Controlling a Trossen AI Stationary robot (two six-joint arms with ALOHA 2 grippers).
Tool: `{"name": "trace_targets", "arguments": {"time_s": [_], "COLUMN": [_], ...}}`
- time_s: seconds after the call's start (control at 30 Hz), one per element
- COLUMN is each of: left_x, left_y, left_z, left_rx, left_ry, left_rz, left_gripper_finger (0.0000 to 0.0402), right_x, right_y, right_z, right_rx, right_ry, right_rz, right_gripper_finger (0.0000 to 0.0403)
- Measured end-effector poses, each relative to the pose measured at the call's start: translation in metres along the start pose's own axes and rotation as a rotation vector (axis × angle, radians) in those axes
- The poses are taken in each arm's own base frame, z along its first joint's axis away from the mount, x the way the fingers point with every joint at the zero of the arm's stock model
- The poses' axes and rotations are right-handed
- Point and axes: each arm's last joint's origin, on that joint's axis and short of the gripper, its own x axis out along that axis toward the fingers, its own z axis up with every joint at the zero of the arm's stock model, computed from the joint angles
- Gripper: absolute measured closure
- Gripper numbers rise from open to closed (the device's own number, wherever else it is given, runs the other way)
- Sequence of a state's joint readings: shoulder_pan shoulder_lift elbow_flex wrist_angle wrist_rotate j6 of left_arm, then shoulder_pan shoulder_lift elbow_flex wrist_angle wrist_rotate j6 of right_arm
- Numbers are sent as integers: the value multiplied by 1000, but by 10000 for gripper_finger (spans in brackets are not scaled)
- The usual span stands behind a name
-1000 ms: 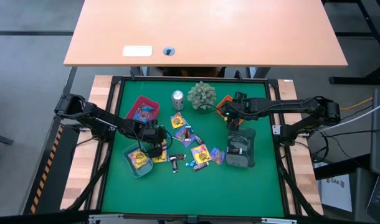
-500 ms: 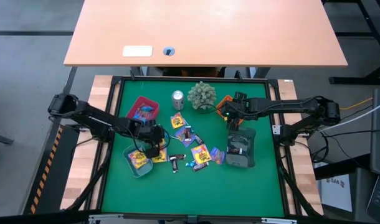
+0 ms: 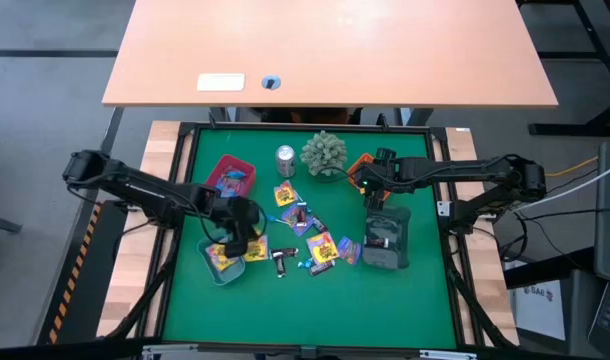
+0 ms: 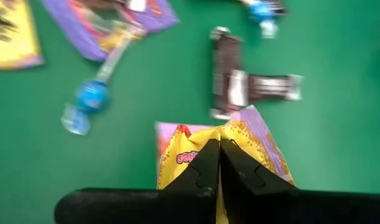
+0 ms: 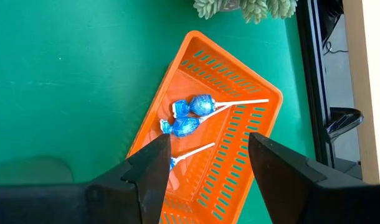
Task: Sort candy
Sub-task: Put the yellow candy into the blue transparent bin
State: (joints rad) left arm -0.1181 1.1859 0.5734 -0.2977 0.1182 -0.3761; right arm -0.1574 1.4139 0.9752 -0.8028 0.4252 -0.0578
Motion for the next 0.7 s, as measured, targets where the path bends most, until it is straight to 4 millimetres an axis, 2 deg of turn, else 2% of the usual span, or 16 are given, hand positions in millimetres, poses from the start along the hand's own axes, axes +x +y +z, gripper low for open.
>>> {"name": "trace_targets", "arguments": {"time_s": [0.33, 0.7], "left_x": [-25, -31], "left_y": [-14, -27], "left_z": [-11, -40], "left_rx": [-119, -208], "left_ry": [102, 353], "left_rz": [-216, -205], "left_gripper_finger": [401, 401], "right_x": [0, 0], "right_y": [0, 0], "right_z": [0, 0], "right_rx": [0, 0], "right_ry": [0, -1], "right_rz": [0, 0], "right_gripper_finger": [187, 187]}}
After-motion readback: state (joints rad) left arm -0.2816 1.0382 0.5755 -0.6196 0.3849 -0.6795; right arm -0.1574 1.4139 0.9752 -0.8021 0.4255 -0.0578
